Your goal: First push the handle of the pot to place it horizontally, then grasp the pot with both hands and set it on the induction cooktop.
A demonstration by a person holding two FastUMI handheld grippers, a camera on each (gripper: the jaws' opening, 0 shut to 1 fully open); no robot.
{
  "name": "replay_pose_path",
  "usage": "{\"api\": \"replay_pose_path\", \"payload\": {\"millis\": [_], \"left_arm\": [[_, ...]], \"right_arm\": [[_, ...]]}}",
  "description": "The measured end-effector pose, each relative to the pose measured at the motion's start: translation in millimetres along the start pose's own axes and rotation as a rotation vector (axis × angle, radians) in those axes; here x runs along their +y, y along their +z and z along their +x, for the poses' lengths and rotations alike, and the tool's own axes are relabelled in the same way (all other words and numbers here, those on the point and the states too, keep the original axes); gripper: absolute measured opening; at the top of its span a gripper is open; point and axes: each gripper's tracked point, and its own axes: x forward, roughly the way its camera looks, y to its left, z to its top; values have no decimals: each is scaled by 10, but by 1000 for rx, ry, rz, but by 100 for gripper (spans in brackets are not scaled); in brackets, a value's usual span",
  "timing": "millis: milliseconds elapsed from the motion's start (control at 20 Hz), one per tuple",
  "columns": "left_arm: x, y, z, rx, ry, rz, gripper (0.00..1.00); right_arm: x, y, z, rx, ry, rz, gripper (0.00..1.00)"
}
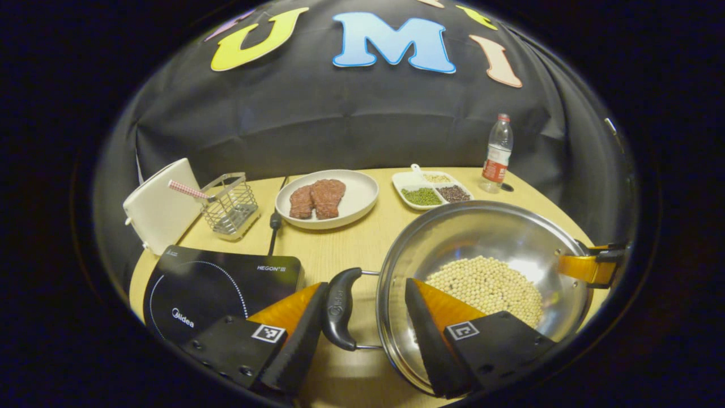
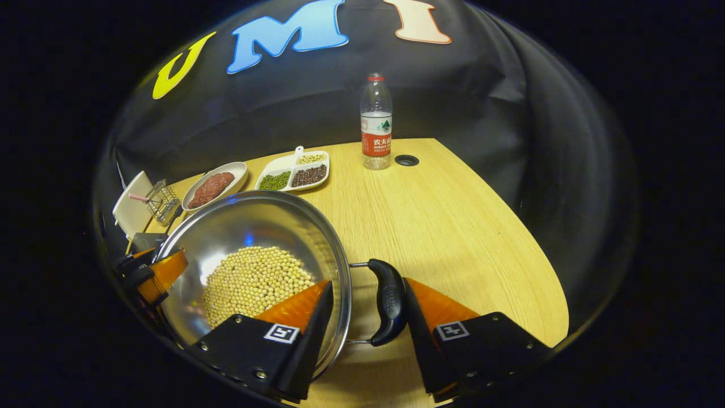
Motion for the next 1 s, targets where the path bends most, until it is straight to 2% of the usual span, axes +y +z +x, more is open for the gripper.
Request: {"api": "replay_pose_path", "payload": {"millis": [50, 150, 200, 250, 300, 350, 400, 450, 500, 650, 850, 1000], "left_arm": [[23, -45, 16, 19, 5, 2, 87], [19, -33, 7, 19, -1, 8, 76], [28, -31, -3, 15, -4, 10, 76], [13, -44, 14, 18, -10, 9, 77], [15, -54, -2, 18, -18, 16, 69], [14, -47, -18, 19, -23, 19, 70], [11, -50, -16, 20, -26, 24, 73], [16, -49, -15, 18, -28, 23, 65], [4, -20, -14, 10, -26, 15, 69], [15, -37, -36, 13, -32, 2, 62], [114, 83, -153, -14, -38, 16, 70], [134, 160, -337, -20, -47, 7, 61]], "right_arm": [[-14, 10, -38, 3, 10, 1, 64], [-7, 4, 0, 6, 17, -4, 60], [-7, -3, 3, 13, 19, -3, 61], [-11, 11, -18, 11, 18, -12, 56], [-12, -2, -16, 18, 13, -32, 51], [-7, 11, -14, 12, 10, -49, 56], [3, 18, -11, 4, 3, -39, 56], [30, 2, -26, 13, 1, -49, 49], [5, 3, -45, 13, -1, -49, 49], [5, 66, -102, 2, -9, -53, 49], [37, 131, -321, -9, -20, -55, 49], [131, 169, -489, -16, -25, -51, 49]]}}
